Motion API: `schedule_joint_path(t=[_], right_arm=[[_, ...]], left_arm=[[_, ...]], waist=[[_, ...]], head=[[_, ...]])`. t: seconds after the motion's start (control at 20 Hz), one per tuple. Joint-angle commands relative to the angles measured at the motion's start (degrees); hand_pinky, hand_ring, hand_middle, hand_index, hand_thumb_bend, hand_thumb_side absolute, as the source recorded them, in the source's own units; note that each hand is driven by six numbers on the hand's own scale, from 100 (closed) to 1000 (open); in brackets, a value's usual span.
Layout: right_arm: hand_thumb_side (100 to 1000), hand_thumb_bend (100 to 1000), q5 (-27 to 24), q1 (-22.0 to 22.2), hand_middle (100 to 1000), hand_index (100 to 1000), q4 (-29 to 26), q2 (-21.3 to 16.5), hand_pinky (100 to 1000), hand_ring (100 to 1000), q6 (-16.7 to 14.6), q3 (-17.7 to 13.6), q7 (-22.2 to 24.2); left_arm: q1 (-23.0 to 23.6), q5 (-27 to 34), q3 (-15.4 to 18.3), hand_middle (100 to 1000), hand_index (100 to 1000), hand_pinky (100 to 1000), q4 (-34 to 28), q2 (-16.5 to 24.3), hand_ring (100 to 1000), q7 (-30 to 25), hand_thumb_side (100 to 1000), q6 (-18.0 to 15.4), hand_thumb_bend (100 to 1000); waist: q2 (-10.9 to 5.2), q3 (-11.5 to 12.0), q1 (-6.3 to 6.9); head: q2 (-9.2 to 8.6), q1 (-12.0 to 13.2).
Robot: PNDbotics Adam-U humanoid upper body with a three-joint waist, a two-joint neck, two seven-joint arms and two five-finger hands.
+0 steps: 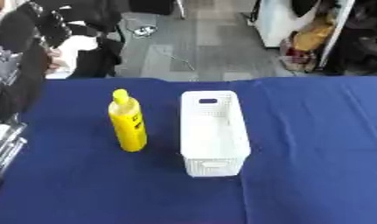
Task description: Pick up objects on the table and place them in the box.
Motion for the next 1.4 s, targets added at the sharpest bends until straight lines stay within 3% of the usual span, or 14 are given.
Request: schedule_joint_path(t=[0.05, 0.35, 0.6, 0.8, 0.85, 1.4], right_arm=[[910, 100, 0.2, -0.4, 562, 876, -0.9, -1.4, 436, 546, 0.1, -0.2, 0.0], [910, 100, 0.2, -0.3, 562, 876, -0.9, -1.6, 436, 546, 0.3, 0.0, 0.2], [908, 100, 0.1, -0.2, 561, 877, -0.9, -1.7, 436, 545, 0.5, 0.1, 0.4], [908, 100, 0.0, -0.2, 562, 877, -0.9, -1.8, 436, 546, 0.6, 0.2, 0.5], [908, 100, 0.0, -0.2, 562, 877, -0.9, -1.8, 436, 546, 0.6, 0.2, 0.6], [907, 100, -0.1, -0.4, 562, 877, -0.9, -1.5, 436, 546, 0.7, 0.3, 0.9]], left_arm=[[-1.2, -7.5, 0.6, 683, 873, 773, -0.8, 4.9, 679, -1.4, 960, 2.2, 484], [-3.3, -19.8, -0.8, 711, 871, 822, 1.1, 9.3, 695, -6.3, 968, 4.9, 514], [-5.4, -25.0, -2.7, 795, 913, 883, 4.1, 11.9, 781, -13.4, 969, 4.7, 580], [-7.3, -26.4, -3.6, 858, 940, 874, 6.7, 12.4, 823, -19.4, 966, 5.1, 669], [-7.6, -26.4, -3.8, 857, 939, 875, 7.2, 12.1, 822, -20.2, 969, 5.4, 657], [-7.8, -19.8, -4.5, 911, 948, 859, 11.3, 10.7, 859, -23.3, 1000, 6.7, 814]], waist=[[-1.01, 0.0, 0.18], [-1.24, -0.2, 0.46], [-1.37, -0.3, 0.66], [-1.49, -0.4, 0.76], [-1.49, -0.5, 0.77], [-1.25, -1.0, 0.74]], head=[[0.26, 0.2], [0.80, 0.8], [0.98, 0.8], [1.06, 0.9], [1.03, 0.8], [0.42, 0.7]])
